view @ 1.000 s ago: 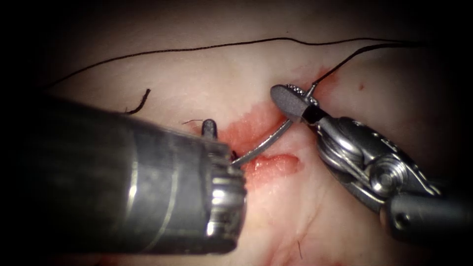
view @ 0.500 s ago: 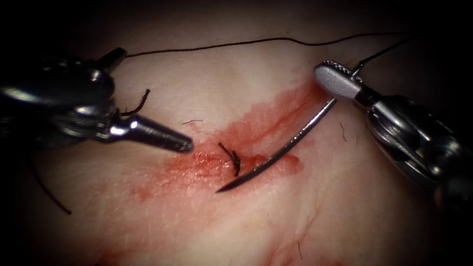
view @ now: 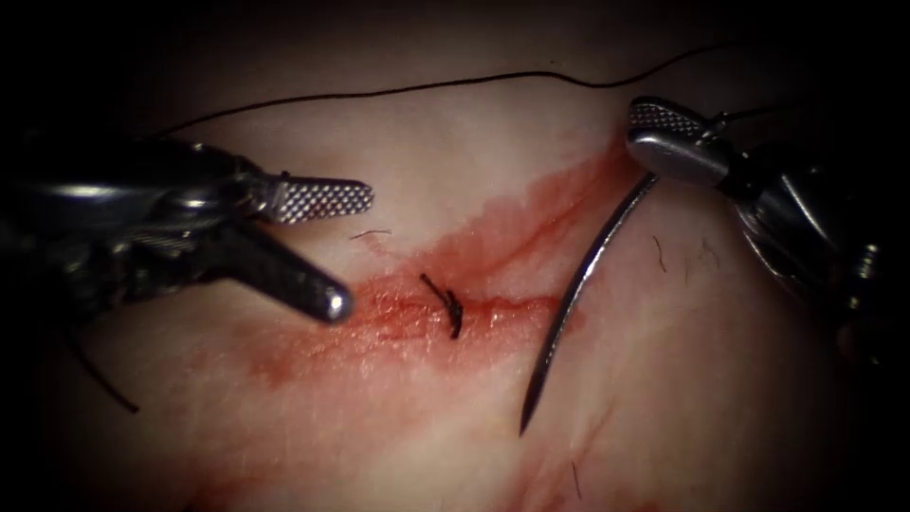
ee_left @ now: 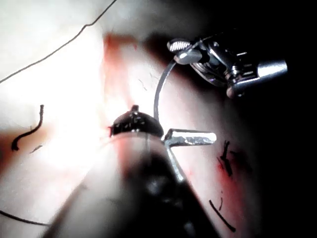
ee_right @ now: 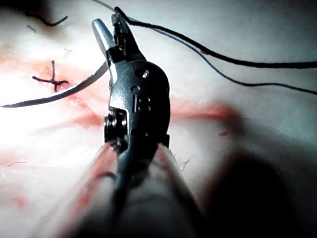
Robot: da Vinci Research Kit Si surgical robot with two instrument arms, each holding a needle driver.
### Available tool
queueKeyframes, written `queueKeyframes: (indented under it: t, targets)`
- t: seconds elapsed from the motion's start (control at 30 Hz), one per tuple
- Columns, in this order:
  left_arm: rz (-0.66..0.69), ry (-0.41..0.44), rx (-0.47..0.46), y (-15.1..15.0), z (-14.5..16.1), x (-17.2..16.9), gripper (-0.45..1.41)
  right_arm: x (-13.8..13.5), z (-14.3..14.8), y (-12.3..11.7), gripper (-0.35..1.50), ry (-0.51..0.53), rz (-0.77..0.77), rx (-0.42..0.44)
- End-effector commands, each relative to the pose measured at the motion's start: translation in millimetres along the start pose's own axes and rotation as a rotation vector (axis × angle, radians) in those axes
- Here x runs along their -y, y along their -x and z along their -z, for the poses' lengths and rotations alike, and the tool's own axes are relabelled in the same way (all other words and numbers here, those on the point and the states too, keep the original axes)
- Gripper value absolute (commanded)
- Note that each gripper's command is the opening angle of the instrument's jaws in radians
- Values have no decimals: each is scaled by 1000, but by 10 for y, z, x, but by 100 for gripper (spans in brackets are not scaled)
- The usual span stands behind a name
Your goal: Wound Closure
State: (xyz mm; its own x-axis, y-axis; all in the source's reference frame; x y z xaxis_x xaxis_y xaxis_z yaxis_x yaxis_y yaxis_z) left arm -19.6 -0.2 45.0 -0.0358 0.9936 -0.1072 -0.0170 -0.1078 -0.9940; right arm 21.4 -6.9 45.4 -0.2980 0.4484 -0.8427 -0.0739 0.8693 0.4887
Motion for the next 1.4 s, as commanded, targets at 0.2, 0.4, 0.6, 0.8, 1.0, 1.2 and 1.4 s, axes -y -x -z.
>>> queueKeyframes:
  t: [0.2, 0.4, 0.6, 0.8, 1.0, 1.2, 1.4]
  targets:
    - [89, 59, -92, 21, -19, 39, 140, -1, -16, -6, -35, -66, 102, -49]
    - [76, -84, 1, 25, -23, 42, 128, 9, -28, -31, -35, -146, 144, -84]
    - [75, -172, 69, 28, -27, 46, 127, 32, -56, -46, -35, -205, 114, -144]
    - [34, -247, 128, 36, -35, 54, 121, 43, -75, -42, -35, -221, 132, -152]
    - [61, -272, 135, 54, -41, 61, 115, 41, -81, -40, -35, -213, 170, -154]
    - [49, -324, 242, 60, -47, 60, 74, 43, -87, -37, -35, -211, 185, -157]
    - [46, -303, 234, 57, -47, 57, 19, 47, -92, -34, -35, -211, 199, -148]
